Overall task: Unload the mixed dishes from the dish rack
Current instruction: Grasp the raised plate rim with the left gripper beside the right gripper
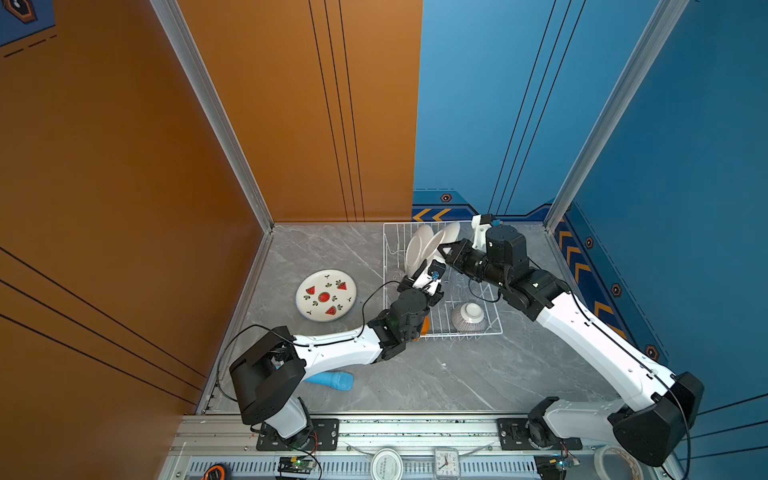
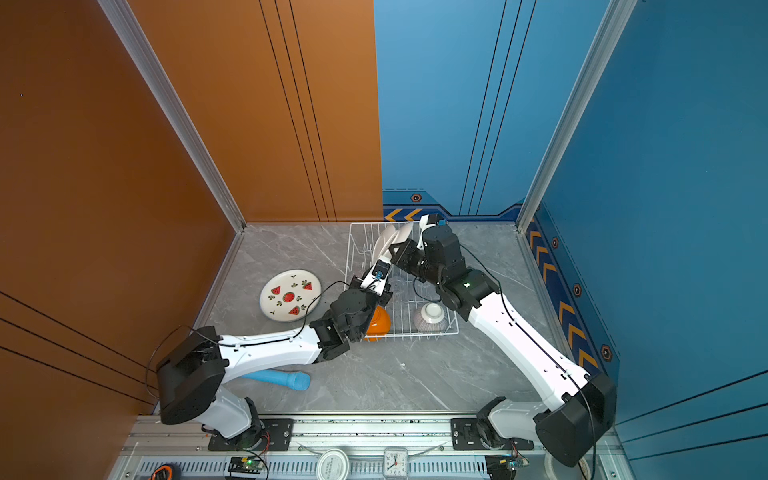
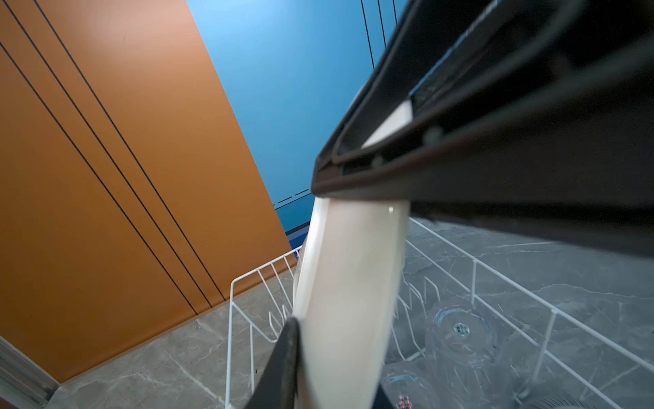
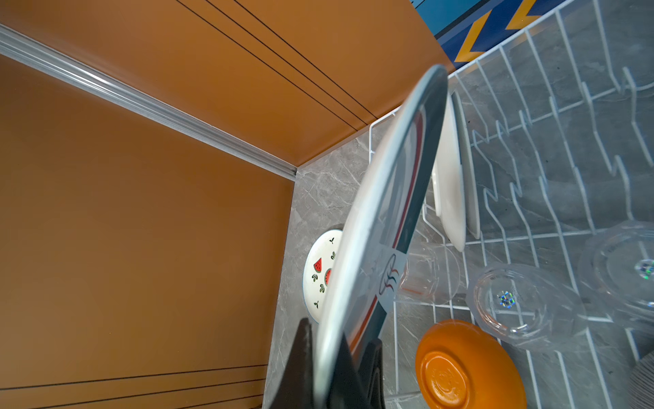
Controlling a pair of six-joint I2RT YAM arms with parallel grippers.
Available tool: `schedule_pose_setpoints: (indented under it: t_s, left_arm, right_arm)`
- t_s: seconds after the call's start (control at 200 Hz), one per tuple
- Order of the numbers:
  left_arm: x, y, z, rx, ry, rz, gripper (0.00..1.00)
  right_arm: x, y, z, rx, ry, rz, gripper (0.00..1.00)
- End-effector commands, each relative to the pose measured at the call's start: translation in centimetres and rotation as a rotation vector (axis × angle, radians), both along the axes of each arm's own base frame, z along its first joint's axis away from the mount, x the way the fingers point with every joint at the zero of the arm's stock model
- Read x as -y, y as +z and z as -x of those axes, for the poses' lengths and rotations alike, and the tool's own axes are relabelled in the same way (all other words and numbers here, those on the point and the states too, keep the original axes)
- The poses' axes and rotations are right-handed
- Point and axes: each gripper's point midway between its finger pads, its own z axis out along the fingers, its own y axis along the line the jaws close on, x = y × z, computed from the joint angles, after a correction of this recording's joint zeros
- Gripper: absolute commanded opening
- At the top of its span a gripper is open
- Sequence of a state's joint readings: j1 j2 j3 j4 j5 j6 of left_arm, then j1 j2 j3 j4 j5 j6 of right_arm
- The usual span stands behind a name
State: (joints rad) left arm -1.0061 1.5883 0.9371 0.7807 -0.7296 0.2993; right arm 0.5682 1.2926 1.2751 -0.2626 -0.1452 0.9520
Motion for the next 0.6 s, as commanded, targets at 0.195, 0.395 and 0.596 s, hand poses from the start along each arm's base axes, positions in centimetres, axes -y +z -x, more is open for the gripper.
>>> schedule_pose_setpoints:
  t_s: [0.195, 0.395, 0.596]
  left_arm:
    - [-2.2, 2.6, -0.1, 0.058, 0.112, 0.109, 0.05]
    - [-3.0, 2.8, 0.0, 0.078, 0.141, 0.116, 0.0]
    - [-3.2, 2.8, 0.1, 0.085, 0.148, 0.124, 0.0]
  right_arm:
    - [1.0, 0.8, -0.5, 0.054, -0.029, -0.009, 0.0]
    - [1.6, 0.5, -1.0, 0.042, -0.046, -0.056, 0.0]
    - [2.0, 0.6, -1.3, 0.038, -0.052, -0.076, 0.02]
